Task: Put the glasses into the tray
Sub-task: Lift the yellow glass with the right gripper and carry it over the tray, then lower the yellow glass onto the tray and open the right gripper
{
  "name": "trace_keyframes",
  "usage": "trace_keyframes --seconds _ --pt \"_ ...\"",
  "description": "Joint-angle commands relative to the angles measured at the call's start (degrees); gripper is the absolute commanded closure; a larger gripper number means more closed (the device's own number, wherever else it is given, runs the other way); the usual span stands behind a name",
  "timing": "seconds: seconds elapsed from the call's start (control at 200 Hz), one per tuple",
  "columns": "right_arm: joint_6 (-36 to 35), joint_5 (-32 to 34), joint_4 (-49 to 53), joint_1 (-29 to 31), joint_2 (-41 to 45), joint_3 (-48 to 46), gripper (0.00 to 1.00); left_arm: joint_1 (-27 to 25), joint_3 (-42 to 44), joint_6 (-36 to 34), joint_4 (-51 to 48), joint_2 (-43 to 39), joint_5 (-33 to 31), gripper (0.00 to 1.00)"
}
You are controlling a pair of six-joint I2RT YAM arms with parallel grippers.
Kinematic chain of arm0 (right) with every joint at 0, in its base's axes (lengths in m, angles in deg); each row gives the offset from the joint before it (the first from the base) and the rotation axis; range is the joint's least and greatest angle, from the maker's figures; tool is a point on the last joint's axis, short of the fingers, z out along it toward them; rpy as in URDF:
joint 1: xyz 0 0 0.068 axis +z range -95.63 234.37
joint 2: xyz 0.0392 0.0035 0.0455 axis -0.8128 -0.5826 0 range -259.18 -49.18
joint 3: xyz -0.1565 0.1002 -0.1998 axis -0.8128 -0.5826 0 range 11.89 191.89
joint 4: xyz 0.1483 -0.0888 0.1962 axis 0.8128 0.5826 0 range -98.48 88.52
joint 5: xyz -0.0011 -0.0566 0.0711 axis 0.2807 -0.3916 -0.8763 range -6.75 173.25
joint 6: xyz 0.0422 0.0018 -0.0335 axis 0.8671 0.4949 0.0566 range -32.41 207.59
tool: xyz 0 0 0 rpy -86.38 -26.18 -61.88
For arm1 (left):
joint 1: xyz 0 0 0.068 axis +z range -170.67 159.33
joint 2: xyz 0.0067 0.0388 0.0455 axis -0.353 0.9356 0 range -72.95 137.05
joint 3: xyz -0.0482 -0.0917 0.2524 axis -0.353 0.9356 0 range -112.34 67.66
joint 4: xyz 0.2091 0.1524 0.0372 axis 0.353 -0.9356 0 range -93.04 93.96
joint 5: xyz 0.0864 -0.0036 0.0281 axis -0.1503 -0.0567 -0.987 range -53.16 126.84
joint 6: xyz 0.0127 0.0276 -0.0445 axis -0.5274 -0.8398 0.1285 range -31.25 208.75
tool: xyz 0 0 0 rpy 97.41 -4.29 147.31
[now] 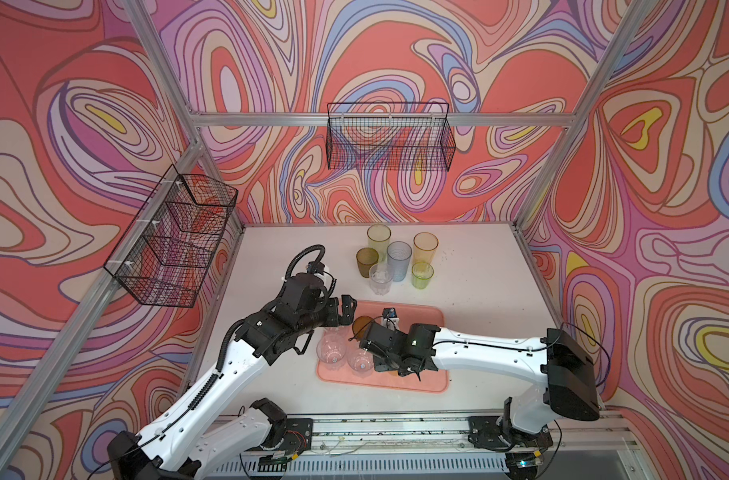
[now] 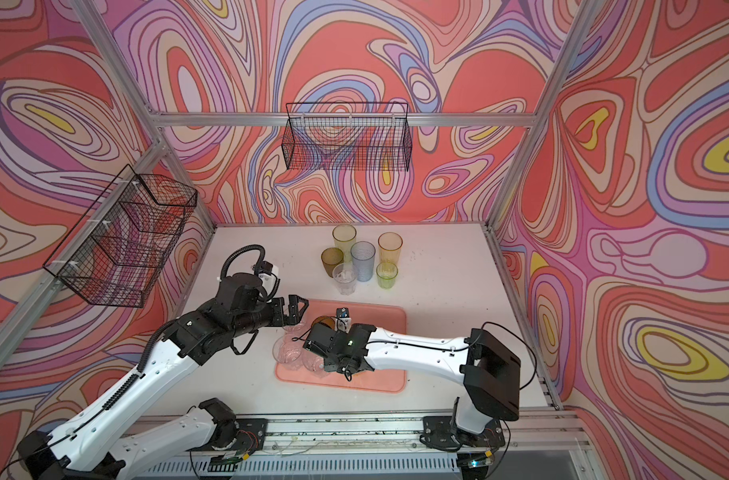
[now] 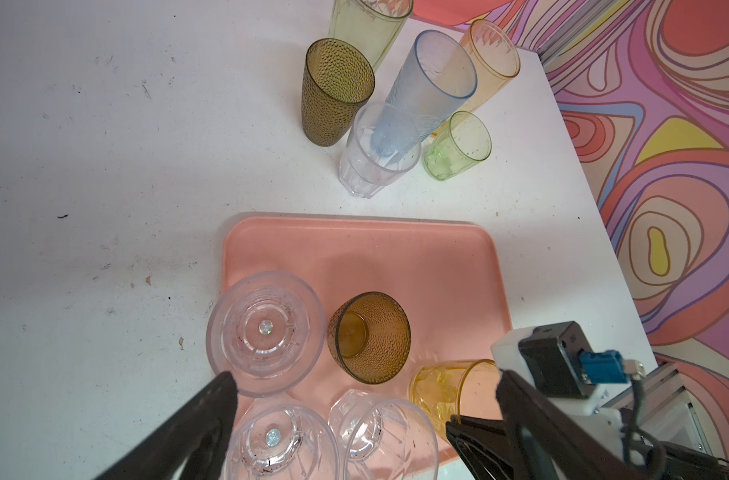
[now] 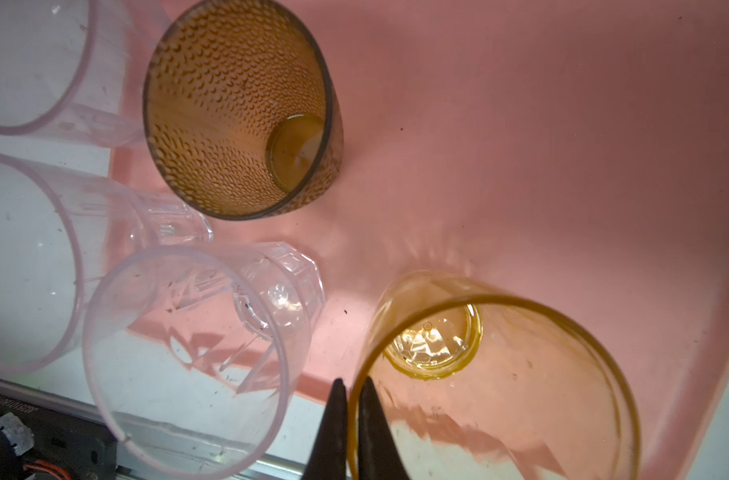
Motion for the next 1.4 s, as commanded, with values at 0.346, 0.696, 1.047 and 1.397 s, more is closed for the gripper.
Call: trace_keyframes --seconds 0.346,0.696,1.047,1.397 --pt "0.4 1.1 2.6 1.0 -1.8 2.6 0.91 0.1 0.9 0.2 0.0 -0.3 -0.9 0.0" --pt "2.0 3.8 3.3 1.1 1.4 1.5 0.72 0.2 1.2 0.1 1.0 0.6 0.2 0.0" --pt "3.8 8.3 0.9 1.1 8.6 -2.0 0.49 0.2 0.9 -1.0 3.0 0.3 1.0 0.0" --pt "-0.7 16.6 -10.7 1.1 18.5 -9.8 0.14 0.2 -0.2 -2.4 3.2 -0.2 -4.4 0.0"
